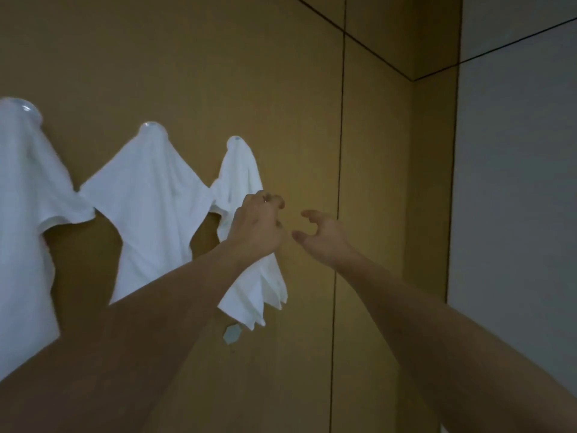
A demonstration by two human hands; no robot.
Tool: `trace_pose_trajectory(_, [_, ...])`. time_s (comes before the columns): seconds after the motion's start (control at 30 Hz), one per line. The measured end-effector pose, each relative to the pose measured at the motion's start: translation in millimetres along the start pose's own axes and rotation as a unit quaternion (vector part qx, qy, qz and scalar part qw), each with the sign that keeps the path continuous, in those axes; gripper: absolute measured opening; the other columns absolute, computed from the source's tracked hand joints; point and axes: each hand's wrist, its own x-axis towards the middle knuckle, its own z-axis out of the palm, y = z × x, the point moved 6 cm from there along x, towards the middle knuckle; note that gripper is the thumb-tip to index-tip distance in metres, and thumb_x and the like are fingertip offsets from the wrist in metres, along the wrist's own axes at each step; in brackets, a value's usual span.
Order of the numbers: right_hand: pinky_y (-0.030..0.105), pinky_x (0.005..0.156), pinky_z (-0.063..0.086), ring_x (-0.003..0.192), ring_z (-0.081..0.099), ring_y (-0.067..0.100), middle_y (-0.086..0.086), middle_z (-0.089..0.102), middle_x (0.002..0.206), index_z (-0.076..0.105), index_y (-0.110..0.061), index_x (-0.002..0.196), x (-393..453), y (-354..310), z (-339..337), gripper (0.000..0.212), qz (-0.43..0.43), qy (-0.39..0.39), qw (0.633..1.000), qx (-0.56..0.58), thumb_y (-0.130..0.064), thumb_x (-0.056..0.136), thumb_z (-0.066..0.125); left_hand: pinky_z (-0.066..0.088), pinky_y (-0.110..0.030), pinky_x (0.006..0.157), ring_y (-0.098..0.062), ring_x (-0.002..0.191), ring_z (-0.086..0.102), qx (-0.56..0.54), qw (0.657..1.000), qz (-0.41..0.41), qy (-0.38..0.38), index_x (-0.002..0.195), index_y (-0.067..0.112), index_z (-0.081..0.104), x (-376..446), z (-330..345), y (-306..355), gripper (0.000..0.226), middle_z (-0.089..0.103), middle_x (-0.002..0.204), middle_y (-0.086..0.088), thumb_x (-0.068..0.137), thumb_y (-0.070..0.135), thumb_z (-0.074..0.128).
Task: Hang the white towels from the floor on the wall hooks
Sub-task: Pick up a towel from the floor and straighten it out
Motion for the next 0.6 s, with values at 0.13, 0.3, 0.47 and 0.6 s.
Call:
trace_pose_trajectory(0.13, [0.033, 0.096, 0.045, 0.122, 0.054, 0.025, 0.004, 0.057, 0.135, 0.050, -0.028, 0.138, -44.0, 29.2, -69.5, 0.061, 0.016, 0.025, 0.989, -0.142, -0.051, 0.083, 0.062, 0.045, -0.037, 0.095, -0.024, 0.124, 0.041, -0.068, 0.996, 0.037, -0.033, 0.130, 0.020, 0.053, -8.2, 18.1, 66.9, 0.045, 0.047, 0.134, -0.005, 0.085, 0.014, 0.052])
trace_pose_trajectory(0.3, [0.039, 0.099, 0.045, 0.124, 0.049, 0.030, 0.007, 0.058, 0.131, 0.046, -0.028, 0.140, -119.8, 82.8, -176.5, 0.063, 0.076, 0.039, 0.964, -0.250, -0.053, 0.083, 0.059, 0.042, -0.034, 0.093, -0.022, 0.124, 0.039, -0.143, 0.980, 0.088, -0.108, 0.133, 0.027, 0.047, -34.5, 52.4, 188.0, 0.049, 0.045, 0.135, 0.001, 0.085, 0.023, 0.052])
trace_pose_trajectory(0.47, [0.043, 0.101, 0.043, 0.127, 0.045, 0.028, 0.005, 0.054, 0.136, 0.046, -0.027, 0.140, -244.2, 154.0, -308.8, 0.062, 0.165, 0.063, 0.929, -0.326, -0.052, 0.084, 0.058, 0.036, -0.028, 0.097, -0.022, 0.126, 0.037, -0.244, 0.946, 0.146, -0.153, 0.130, 0.028, 0.049, -82.7, 82.7, 350.5, 0.045, 0.045, 0.134, 0.002, 0.086, 0.024, 0.053])
trace_pose_trajectory(0.6, [0.042, 0.099, 0.044, 0.126, 0.046, 0.028, 0.005, 0.055, 0.135, 0.047, -0.027, 0.139, -372.1, 205.5, -424.2, 0.062, 0.257, 0.077, 0.885, -0.380, -0.054, 0.084, 0.059, 0.041, -0.035, 0.100, -0.025, 0.124, 0.041, -0.273, 0.917, 0.207, -0.206, 0.129, 0.030, 0.049, -156.8, 100.3, 506.0, 0.047, 0.048, 0.131, 0.000, 0.083, 0.033, 0.055])
